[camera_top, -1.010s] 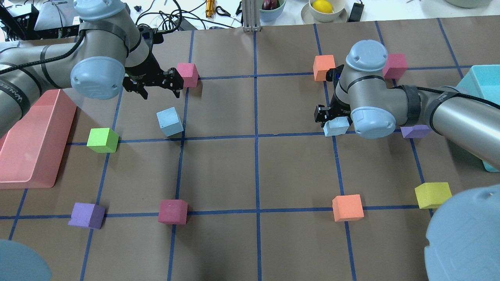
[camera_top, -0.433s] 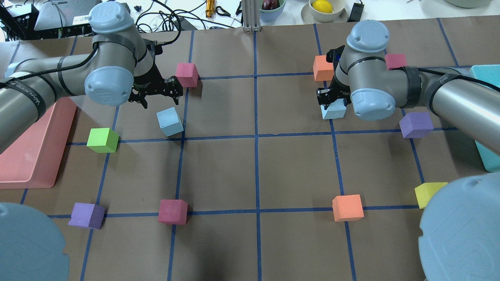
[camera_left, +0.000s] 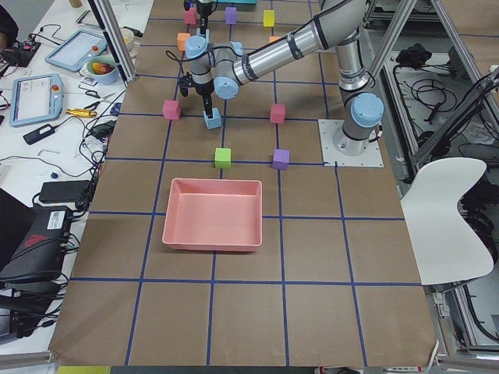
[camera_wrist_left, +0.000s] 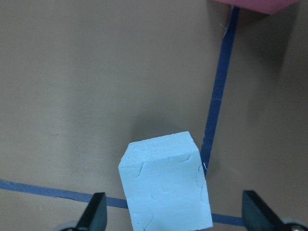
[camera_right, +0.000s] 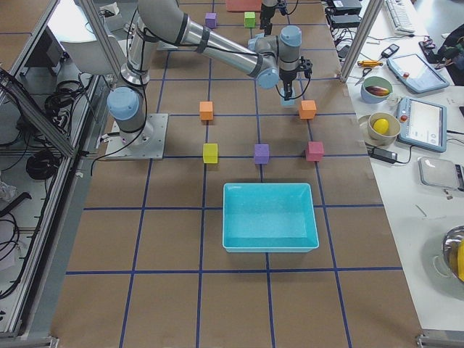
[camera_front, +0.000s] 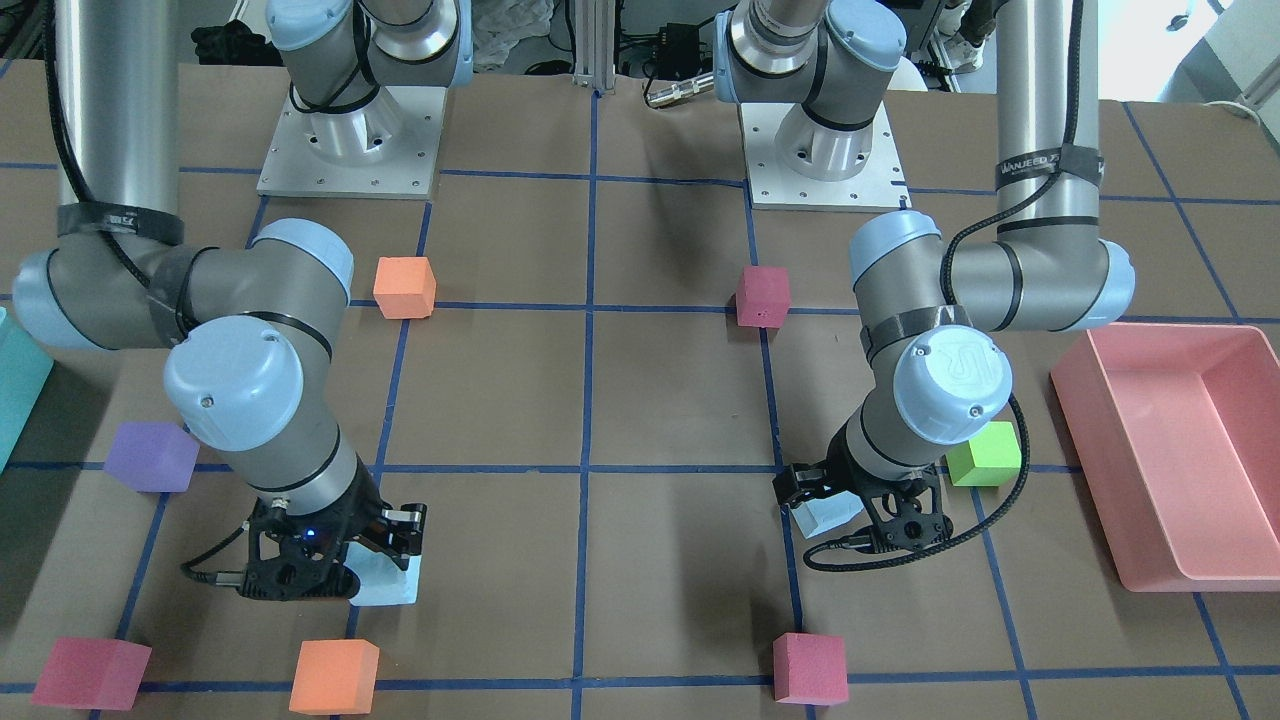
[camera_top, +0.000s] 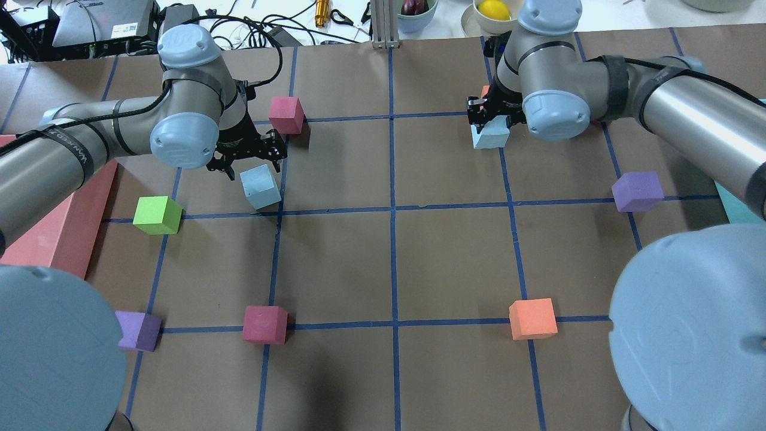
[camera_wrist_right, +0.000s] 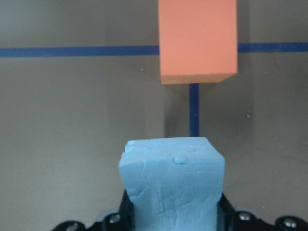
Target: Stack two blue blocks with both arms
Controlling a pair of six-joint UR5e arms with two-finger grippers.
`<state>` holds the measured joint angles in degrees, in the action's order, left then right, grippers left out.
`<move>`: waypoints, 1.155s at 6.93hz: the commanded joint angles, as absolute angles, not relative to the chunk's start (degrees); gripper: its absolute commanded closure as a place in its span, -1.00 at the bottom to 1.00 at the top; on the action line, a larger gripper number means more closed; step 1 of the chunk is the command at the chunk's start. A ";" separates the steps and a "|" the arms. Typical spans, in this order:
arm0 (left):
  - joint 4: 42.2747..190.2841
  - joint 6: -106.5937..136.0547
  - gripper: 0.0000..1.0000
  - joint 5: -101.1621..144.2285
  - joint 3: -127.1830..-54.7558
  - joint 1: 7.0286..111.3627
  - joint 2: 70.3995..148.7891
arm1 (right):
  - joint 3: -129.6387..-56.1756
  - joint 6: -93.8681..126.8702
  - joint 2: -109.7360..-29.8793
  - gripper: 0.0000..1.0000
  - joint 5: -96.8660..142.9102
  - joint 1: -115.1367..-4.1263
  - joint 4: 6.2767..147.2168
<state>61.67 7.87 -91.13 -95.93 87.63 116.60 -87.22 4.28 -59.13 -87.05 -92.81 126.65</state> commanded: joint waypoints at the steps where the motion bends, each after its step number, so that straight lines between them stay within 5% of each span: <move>1: 57.69 8.09 -1.00 -91.23 -98.60 87.63 117.59 | -77.83 12.70 -53.37 0.86 -87.19 -97.80 123.24; 2: 54.44 7.04 -0.29 -91.23 -99.48 87.63 118.21 | -73.26 15.53 -50.91 0.85 -87.10 -99.91 120.79; 3: 54.14 6.86 0.73 -91.14 -100.01 87.54 118.04 | -69.47 17.38 -48.19 0.82 -87.10 -101.58 119.80; 5: 54.05 5.55 1.00 -90.79 -100.11 87.54 117.86 | -66.02 20.04 -44.92 0.74 -86.49 -103.27 119.79; 8: 54.40 -2.37 1.00 -91.40 -99.23 87.54 116.10 | -65.74 19.86 -43.59 0.67 -86.31 -104.41 119.88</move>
